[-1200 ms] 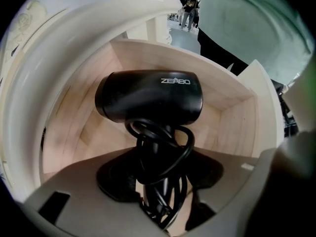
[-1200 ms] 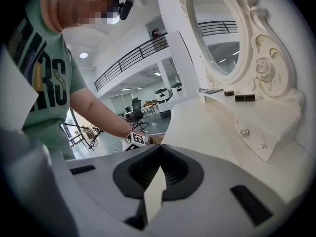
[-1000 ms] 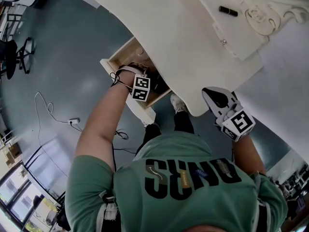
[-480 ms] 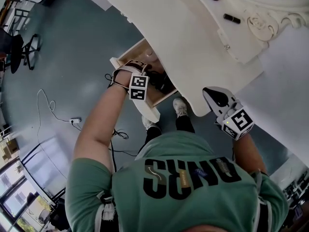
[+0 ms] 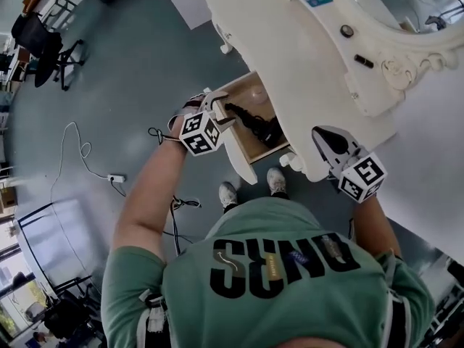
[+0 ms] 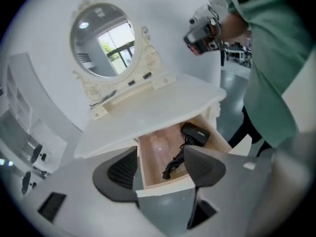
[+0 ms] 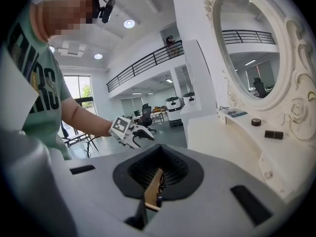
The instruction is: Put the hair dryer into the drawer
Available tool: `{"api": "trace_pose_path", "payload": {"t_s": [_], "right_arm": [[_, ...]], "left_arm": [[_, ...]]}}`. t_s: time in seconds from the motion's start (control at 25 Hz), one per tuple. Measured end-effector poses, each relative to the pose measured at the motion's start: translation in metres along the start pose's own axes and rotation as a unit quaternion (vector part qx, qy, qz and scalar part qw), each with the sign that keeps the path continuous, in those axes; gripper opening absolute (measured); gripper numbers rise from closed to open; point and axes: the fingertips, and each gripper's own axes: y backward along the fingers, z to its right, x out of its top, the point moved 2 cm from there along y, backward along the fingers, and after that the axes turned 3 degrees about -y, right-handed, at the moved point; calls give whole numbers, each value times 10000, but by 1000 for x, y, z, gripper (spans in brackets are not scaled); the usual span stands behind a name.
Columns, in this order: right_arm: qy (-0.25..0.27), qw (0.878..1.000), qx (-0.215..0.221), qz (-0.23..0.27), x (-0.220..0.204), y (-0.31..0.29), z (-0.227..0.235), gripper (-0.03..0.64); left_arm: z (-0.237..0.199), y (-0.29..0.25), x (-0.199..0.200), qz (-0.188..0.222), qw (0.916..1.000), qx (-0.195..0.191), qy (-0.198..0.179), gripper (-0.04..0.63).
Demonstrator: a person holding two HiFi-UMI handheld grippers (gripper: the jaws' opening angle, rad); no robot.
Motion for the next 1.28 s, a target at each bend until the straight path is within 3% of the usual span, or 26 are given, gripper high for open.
{"api": "trace_pose_path", "payload": {"t_s": [0.12, 0.24, 0.32, 0.44, 0.52, 0.6, 0.76, 0.84, 1.0, 1.12, 1.2, 1.28], "right_arm": [[25, 9999, 89, 117, 24, -14, -19, -11], [80, 9996, 220, 174, 40, -28, -42, -11], [132, 9993, 315, 165, 49, -38, -59, -11], [239, 9983, 493, 195, 63, -57, -82, -11], [327, 9975, 598, 207, 73, -68, -96, -11], [369, 9969, 667, 206, 78, -78, -111, -11], [467, 9956, 796, 181, 90, -98, -133, -11], [521, 9950, 838, 151, 92, -107, -141, -11], [538, 9942, 916, 139, 94, -121, -157, -11], [527, 9939, 960, 111, 93, -130, -165, -11], [496, 9939, 984, 91, 91, -134, -169, -11], [461, 9938, 1007, 71, 88, -137, -172, -11]], "left_arm": [[-13, 63, -7, 551, 9937, 522, 827, 298], [-19, 133, -15, 1191, 9711, 1055, 1778, 296], [-20, 182, -24, 1707, 9425, 1410, 2504, 290], [-17, 252, -50, 2455, 8833, 1964, 3477, 270], [-8, 292, -69, 2813, 8463, 2291, 3901, 258], [7, 326, -86, 3034, 8196, 2535, 4147, 242], [40, 370, -103, 3436, 7751, 2908, 4435, 179], [57, 382, -105, 3570, 7614, 3009, 4497, 155], [91, 392, -101, 3735, 7439, 3155, 4556, 77], [108, 397, -95, 3939, 7232, 3234, 4661, 17], [115, 399, -92, 4078, 7093, 3254, 4740, 11], [118, 397, -89, 4093, 7052, 3251, 4790, 10]]}}
